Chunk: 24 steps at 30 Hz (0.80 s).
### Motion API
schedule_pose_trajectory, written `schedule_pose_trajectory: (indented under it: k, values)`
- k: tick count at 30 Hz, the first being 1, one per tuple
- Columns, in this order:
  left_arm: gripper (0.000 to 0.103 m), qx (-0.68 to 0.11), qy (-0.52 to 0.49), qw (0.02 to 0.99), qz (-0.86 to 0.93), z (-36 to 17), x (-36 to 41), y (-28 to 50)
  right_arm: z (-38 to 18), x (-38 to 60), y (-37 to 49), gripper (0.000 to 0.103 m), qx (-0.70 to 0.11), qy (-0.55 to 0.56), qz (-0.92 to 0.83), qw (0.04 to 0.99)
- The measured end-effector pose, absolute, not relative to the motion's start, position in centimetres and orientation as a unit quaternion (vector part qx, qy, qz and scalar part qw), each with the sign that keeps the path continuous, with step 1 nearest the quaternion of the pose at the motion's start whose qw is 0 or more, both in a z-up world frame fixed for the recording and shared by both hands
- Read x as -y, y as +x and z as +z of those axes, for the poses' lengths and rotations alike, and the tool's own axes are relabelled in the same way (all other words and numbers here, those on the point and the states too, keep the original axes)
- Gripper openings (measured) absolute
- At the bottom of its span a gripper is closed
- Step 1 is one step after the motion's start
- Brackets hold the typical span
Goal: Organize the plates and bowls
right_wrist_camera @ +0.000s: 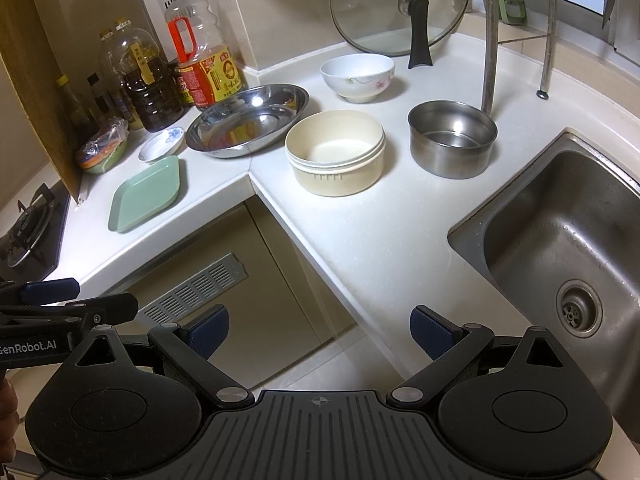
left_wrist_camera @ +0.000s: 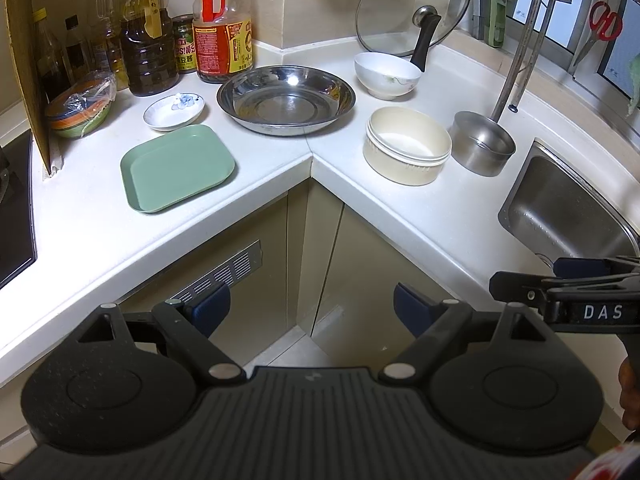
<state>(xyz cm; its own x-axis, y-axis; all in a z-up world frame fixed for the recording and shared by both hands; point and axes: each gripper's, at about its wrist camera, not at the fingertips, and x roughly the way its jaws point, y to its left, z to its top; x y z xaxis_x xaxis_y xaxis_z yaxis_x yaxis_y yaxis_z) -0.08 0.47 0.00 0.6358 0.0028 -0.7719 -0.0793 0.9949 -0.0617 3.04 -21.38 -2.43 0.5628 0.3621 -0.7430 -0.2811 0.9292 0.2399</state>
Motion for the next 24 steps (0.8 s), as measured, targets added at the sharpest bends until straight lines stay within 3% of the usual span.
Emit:
schedule_pose_trajectory:
  k: [24]
  values:
    - [0.088, -0.426, -0.045, 0.903, 0.022, -0.06, -0.53, -0.08, -2.54, 21.39, 3.35, 0.097, -0.430, 0.047, 0.183, 0.883]
